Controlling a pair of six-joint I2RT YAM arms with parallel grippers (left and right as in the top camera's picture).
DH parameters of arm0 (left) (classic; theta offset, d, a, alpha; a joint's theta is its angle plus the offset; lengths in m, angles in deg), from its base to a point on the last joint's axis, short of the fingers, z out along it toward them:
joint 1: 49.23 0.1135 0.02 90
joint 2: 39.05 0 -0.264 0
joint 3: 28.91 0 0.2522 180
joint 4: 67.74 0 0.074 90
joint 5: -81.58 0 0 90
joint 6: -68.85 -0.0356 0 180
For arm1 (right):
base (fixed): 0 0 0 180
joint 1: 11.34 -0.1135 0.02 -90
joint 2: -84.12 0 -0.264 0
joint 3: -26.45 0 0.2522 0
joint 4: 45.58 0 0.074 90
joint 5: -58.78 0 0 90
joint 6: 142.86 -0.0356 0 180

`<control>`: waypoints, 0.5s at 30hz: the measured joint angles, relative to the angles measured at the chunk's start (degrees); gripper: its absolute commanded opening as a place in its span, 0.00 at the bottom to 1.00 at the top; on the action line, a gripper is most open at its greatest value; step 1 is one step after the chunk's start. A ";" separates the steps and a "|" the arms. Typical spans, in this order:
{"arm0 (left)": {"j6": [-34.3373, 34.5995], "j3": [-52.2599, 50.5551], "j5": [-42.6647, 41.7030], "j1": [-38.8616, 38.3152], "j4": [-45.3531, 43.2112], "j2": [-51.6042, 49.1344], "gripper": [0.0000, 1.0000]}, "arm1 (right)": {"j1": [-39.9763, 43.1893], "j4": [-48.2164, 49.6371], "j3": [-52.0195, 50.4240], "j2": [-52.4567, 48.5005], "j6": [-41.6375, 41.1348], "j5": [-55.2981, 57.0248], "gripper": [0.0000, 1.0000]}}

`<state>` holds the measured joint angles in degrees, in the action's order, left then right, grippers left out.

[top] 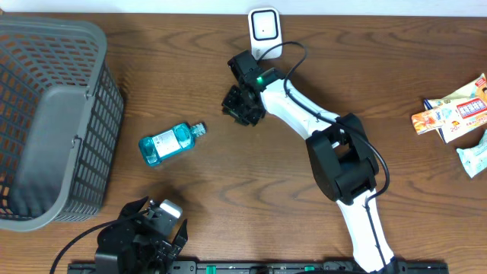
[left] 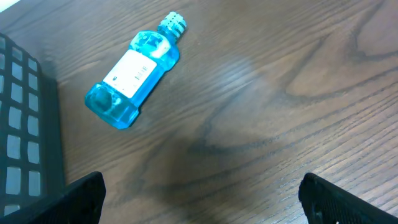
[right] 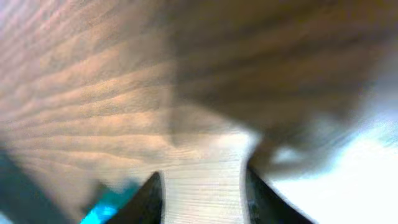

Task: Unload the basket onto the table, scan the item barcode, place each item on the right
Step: 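Lower the right gripper and close it on the bottle's cap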

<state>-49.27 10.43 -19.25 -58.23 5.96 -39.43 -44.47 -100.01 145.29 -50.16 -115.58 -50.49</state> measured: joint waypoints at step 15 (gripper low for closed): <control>0.00 0.00 0.00 0.00 0.00 0.00 0.99 | -7.37 4.26 -0.26 0.44 -10.25 -4.39 0.56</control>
<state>-49.27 10.43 -19.25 -58.23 5.96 -39.43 -51.83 -95.74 145.03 -49.73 -125.83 -54.88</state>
